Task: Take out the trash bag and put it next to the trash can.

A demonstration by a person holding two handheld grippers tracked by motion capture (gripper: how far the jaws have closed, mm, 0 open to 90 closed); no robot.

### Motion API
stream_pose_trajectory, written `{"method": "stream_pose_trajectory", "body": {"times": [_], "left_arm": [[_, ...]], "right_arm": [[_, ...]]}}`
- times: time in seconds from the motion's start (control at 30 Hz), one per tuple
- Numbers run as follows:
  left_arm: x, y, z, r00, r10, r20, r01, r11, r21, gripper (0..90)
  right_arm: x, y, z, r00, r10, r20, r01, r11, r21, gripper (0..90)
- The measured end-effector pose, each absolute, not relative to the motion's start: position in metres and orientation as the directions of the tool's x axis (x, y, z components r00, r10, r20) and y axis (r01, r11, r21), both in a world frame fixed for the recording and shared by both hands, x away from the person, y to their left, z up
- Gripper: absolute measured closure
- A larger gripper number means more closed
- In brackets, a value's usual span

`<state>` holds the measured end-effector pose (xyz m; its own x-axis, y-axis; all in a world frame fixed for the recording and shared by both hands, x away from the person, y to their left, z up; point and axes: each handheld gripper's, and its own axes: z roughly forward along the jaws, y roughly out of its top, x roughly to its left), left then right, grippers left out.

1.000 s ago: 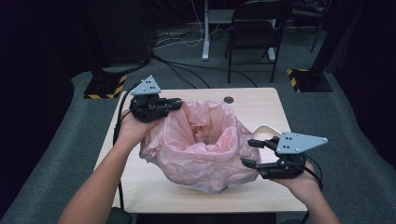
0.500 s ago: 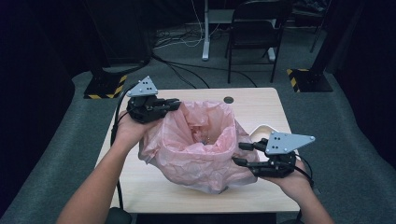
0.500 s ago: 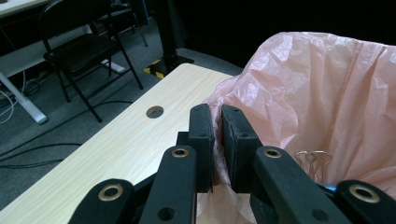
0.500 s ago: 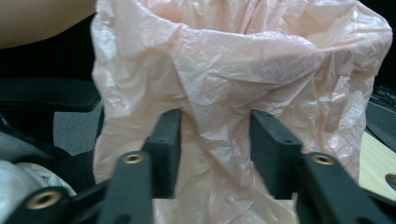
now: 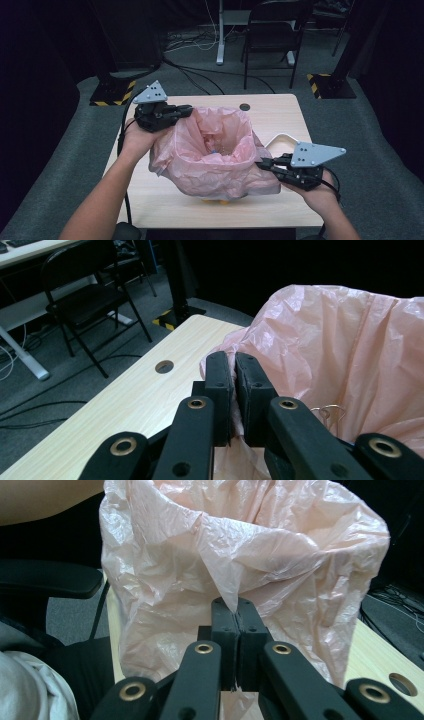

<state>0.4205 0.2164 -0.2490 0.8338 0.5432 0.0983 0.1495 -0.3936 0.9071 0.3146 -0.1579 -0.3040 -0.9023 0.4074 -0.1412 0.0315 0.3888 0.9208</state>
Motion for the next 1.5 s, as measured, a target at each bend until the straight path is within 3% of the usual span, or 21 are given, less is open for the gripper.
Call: {"method": "stream_pose_trajectory", "body": {"times": [0.73,1.5], "left_arm": [[0.404,0.213,-0.228,0.864,0.493,0.098,0.105,-0.369,0.923,86.6],[0.39,0.209,-0.212,0.899,0.43,0.083,0.079,-0.346,0.935,86.7]], "right_arm": [[0.308,-0.164,-0.273,-0.878,0.433,-0.205,-0.048,0.346,0.937,89.3],[0.318,-0.141,-0.247,-0.884,0.403,-0.238,-0.103,0.329,0.939,89.3]]}}
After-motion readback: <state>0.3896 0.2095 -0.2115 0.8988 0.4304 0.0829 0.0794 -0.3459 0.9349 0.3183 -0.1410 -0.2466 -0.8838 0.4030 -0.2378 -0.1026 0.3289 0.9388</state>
